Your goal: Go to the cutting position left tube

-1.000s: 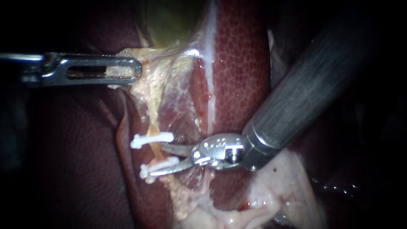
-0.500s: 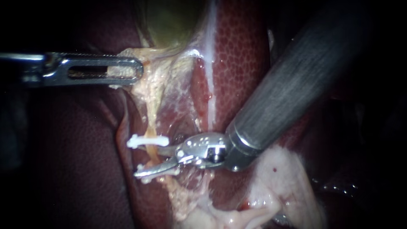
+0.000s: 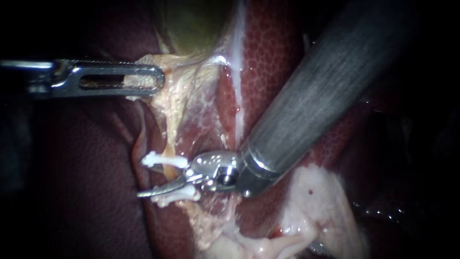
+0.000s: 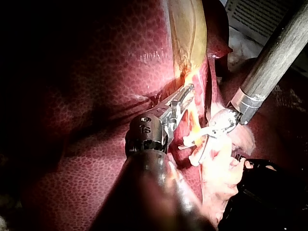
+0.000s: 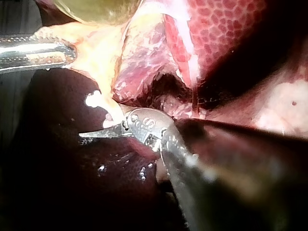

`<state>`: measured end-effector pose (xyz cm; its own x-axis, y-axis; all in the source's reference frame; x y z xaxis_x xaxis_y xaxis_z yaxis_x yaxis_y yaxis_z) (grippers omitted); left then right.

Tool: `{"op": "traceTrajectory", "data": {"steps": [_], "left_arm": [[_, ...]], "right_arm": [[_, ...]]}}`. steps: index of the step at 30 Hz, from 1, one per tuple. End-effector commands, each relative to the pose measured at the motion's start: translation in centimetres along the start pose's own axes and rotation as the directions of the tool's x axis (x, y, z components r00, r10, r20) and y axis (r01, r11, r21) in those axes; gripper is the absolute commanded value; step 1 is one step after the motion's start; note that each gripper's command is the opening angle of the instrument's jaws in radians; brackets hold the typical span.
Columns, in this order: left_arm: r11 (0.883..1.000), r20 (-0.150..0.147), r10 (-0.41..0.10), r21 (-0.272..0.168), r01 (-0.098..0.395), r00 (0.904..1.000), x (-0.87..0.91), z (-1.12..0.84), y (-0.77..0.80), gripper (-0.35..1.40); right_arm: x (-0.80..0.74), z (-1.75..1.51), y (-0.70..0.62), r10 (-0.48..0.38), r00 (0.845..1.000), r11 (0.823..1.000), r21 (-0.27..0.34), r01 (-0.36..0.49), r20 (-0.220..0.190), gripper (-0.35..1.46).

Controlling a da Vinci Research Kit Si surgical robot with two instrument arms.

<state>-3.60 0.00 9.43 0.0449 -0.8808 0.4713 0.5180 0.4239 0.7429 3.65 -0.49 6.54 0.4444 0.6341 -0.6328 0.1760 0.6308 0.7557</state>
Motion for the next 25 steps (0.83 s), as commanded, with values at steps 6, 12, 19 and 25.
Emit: {"op": "traceTrajectory", "data": {"steps": [6,12,19,25], "left_arm": [[1.000,0.002,0.000,-0.004,0.000,1.0000,0.01,0.01,-0.01,-0.35],[1.000,0.002,0.000,-0.004,0.000,1.0000,0.01,0.02,-0.01,-0.35],[1.000,0.002,0.000,-0.004,0.000,1.0000,0.01,0.02,-0.01,-0.35],[1.000,0.002,0.000,-0.004,0.000,1.0000,0.01,0.02,-0.01,-0.35]], "right_arm": [[0.01,0.03,0.01,0.006,1.000,1.000,-0.005,-0.006,-0.002,1.30],[0.01,0.05,0.02,0.006,1.000,1.000,-0.006,-0.006,-0.002,1.30],[0.01,0.05,0.03,0.006,1.000,1.000,-0.007,-0.006,-0.002,1.30],[-0.02,0.01,0.03,0.005,1.000,1.000,-0.012,-0.005,-0.003,1.30]]}}
